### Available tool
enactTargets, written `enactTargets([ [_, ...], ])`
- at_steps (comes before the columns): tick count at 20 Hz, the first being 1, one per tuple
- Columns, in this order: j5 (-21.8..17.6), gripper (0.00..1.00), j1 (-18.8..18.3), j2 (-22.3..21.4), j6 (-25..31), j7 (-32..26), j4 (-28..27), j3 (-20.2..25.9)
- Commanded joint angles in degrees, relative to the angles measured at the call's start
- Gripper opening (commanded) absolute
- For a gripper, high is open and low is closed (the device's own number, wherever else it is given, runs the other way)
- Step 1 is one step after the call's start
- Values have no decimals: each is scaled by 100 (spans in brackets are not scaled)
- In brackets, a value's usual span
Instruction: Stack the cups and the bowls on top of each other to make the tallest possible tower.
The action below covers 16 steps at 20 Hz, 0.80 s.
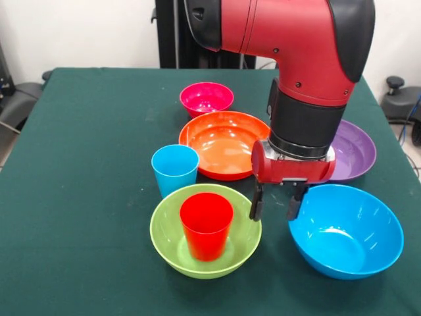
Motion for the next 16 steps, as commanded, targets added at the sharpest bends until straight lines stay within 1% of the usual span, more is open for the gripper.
enactTargets([
  [1, 133, 100, 156, -5, 260, 994, -199, 305],
  [16, 219, 100, 172, 159, 204, 1017, -363, 258],
])
